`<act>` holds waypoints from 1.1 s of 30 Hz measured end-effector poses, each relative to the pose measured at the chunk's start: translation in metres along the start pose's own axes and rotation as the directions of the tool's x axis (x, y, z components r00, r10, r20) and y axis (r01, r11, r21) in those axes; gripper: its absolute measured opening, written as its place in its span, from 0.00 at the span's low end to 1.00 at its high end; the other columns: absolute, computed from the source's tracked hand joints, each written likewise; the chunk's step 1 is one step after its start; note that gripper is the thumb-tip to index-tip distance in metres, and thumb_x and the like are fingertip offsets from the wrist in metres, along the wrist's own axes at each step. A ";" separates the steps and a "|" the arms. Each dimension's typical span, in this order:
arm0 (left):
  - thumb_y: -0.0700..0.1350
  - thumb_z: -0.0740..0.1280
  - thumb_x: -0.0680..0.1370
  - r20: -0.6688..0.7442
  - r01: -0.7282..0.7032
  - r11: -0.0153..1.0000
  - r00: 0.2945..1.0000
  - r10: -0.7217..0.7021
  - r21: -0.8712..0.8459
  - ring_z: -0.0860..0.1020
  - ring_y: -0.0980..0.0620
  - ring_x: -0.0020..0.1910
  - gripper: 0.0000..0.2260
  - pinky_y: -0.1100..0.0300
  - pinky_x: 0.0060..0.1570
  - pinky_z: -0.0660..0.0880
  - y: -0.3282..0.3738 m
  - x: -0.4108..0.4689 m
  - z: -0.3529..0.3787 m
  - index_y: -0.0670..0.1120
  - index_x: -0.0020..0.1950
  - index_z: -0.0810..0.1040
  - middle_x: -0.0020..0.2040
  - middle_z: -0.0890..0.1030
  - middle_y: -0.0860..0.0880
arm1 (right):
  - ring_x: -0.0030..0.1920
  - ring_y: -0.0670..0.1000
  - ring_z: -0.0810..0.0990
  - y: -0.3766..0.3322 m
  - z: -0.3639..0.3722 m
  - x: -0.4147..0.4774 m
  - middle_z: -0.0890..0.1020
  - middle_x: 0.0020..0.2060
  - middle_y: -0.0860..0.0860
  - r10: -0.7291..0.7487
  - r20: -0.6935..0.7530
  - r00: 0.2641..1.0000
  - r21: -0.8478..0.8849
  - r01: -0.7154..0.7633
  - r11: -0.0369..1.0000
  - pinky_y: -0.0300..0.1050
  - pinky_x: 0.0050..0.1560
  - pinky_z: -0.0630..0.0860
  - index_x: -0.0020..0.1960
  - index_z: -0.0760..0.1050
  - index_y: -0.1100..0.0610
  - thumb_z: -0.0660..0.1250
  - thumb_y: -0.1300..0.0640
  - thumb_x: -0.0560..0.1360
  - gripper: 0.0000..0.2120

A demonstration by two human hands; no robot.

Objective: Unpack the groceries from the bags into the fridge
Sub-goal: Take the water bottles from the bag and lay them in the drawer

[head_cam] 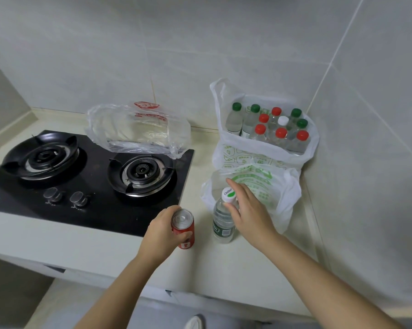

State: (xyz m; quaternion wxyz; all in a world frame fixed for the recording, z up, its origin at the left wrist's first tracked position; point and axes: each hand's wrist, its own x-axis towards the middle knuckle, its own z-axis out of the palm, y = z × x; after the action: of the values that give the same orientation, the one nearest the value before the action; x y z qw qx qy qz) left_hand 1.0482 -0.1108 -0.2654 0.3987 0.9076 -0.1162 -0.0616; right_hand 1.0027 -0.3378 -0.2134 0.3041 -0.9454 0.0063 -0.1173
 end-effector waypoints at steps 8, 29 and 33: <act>0.47 0.77 0.66 -0.011 -0.016 1.000 1.000 0.016 0.000 0.77 0.54 0.53 0.28 0.54 0.53 0.77 -0.006 -0.003 0.003 0.55 0.63 0.72 0.57 0.76 0.57 | 0.63 0.47 0.74 0.021 0.013 -0.015 0.72 0.65 0.47 0.057 -0.032 0.998 0.211 -0.049 0.976 0.47 0.64 0.73 0.75 0.62 0.51 0.67 0.54 0.78 0.27; 0.36 0.77 0.68 -0.029 0.198 0.888 0.973 -0.231 -0.416 0.77 0.65 0.51 0.29 0.75 0.44 0.73 -0.030 -0.019 0.057 0.53 0.63 0.69 0.55 0.78 0.56 | 0.57 0.38 0.76 0.064 0.089 -0.047 0.78 0.57 0.40 0.395 0.142 0.907 0.457 -0.414 0.787 0.42 0.58 0.73 0.63 0.69 0.47 0.79 0.53 0.63 0.32; 0.36 0.77 0.68 -0.044 0.197 0.888 0.971 -0.236 -0.414 0.79 0.61 0.50 0.27 0.70 0.45 0.74 -0.030 -0.015 0.061 0.61 0.56 0.70 0.52 0.79 0.57 | 0.51 0.37 0.79 0.060 0.092 -0.039 0.81 0.51 0.42 0.391 0.115 0.913 0.498 -0.394 0.772 0.36 0.52 0.74 0.57 0.70 0.45 0.80 0.58 0.64 0.28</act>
State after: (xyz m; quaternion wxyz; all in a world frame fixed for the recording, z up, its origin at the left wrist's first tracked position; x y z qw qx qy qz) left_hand 1.0265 -0.1306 -0.3286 0.5744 0.8137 0.0198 -0.0865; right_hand 0.9895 -0.3311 -0.3286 0.5615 -0.8082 0.1713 -0.0464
